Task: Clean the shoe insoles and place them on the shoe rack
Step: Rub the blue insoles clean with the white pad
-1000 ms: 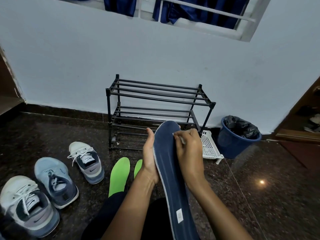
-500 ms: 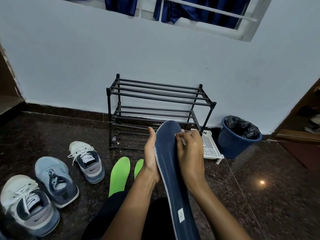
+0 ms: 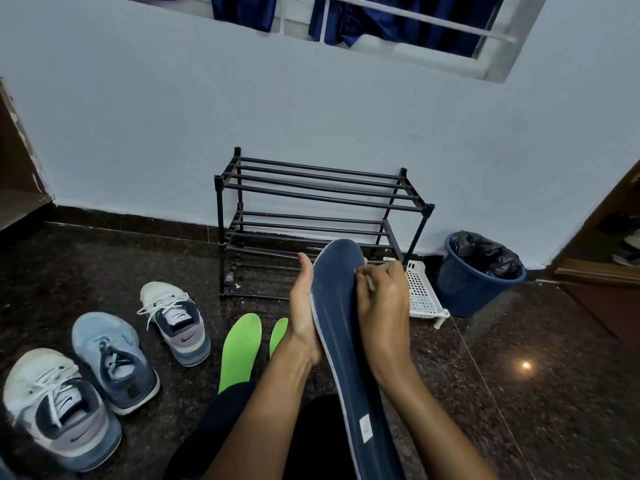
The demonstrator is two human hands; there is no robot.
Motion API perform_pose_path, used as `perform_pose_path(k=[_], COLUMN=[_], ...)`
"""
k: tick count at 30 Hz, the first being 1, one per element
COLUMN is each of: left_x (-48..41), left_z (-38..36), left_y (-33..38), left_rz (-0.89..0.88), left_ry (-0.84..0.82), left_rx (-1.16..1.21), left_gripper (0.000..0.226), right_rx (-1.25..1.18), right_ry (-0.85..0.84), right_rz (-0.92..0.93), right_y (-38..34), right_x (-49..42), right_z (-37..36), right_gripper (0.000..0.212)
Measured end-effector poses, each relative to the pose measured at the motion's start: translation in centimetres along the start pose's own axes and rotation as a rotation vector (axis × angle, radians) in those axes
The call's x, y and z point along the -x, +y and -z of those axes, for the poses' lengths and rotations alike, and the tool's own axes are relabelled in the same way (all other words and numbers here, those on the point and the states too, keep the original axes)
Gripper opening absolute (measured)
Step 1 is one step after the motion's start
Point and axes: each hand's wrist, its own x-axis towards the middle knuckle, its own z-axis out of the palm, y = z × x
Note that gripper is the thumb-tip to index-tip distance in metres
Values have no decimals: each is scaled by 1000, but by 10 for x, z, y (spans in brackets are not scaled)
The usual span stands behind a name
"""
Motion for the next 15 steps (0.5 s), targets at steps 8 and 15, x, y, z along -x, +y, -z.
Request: perform_pose_path(k=[8,15], left_x=[4,6], left_z=[-4,-7], left_y=[3,3], left_rz=[-10,7], left_ry=[0,-8], left_rx=[45,75], left_gripper=[79,82], right_rx=[-19,28], right_ry=[-49,7], right_rz=[9,15], right_y=[-4,-5], right_x=[7,6], right_z=[0,1], right_gripper=[11,12])
